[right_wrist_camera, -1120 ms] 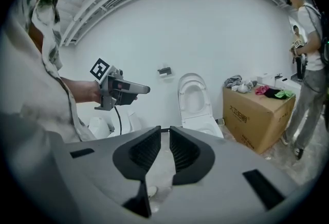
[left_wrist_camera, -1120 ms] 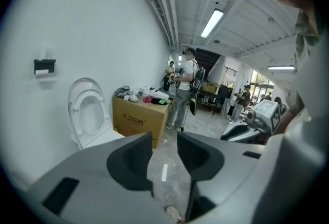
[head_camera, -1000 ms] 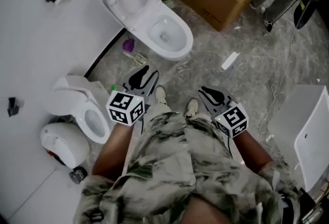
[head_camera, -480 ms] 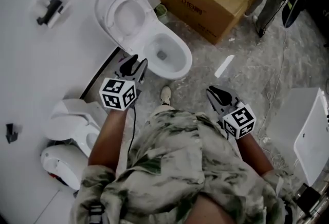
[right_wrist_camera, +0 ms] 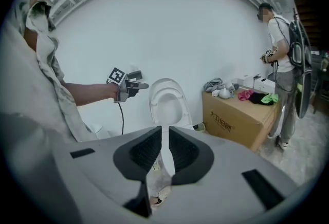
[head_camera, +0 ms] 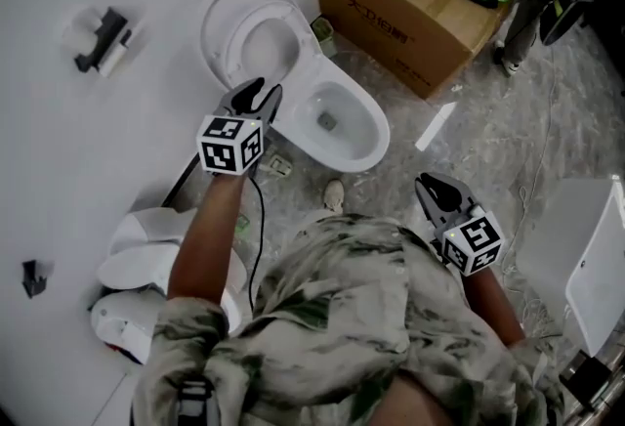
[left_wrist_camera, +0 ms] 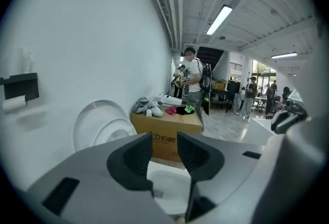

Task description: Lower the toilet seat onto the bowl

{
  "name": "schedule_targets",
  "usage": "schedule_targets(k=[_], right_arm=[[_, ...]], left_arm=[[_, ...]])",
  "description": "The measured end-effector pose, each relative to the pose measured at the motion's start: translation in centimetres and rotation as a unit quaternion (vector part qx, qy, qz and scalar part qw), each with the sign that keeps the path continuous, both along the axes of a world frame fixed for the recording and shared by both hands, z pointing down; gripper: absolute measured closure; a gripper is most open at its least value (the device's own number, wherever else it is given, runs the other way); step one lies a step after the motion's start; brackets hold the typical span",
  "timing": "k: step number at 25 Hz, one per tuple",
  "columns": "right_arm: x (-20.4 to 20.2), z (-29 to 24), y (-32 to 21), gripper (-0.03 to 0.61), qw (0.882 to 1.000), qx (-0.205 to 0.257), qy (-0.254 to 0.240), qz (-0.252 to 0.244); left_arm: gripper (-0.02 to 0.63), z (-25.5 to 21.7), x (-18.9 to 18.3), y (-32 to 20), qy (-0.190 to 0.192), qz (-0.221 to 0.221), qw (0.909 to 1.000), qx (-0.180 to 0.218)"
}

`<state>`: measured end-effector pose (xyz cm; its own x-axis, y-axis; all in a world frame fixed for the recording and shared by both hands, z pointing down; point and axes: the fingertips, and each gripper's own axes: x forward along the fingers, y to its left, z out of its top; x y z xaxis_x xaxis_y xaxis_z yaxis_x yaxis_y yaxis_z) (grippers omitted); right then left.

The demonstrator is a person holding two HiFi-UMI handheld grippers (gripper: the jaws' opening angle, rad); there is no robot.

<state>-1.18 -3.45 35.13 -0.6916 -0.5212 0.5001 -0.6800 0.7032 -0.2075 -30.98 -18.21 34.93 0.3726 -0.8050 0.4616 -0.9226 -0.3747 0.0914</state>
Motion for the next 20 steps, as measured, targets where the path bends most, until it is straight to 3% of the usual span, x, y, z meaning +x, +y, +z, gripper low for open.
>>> schedule_targets(k=[9, 20], right_arm=[[-2.7, 0.7, -3.9, 0.517, 0.999, -0.009, 0.004, 0.04], [-4.3, 2.4, -7.4, 0.517, 0.998, -0.032, 0.024, 0.055]], left_arm=[[0.451, 2.3, -6.8, -9.1, -0.037, -0.009, 0.9992, -0.011], [0.451, 5.7, -12.4, -17.8, -0.077, -0.024, 0.996, -0.038]])
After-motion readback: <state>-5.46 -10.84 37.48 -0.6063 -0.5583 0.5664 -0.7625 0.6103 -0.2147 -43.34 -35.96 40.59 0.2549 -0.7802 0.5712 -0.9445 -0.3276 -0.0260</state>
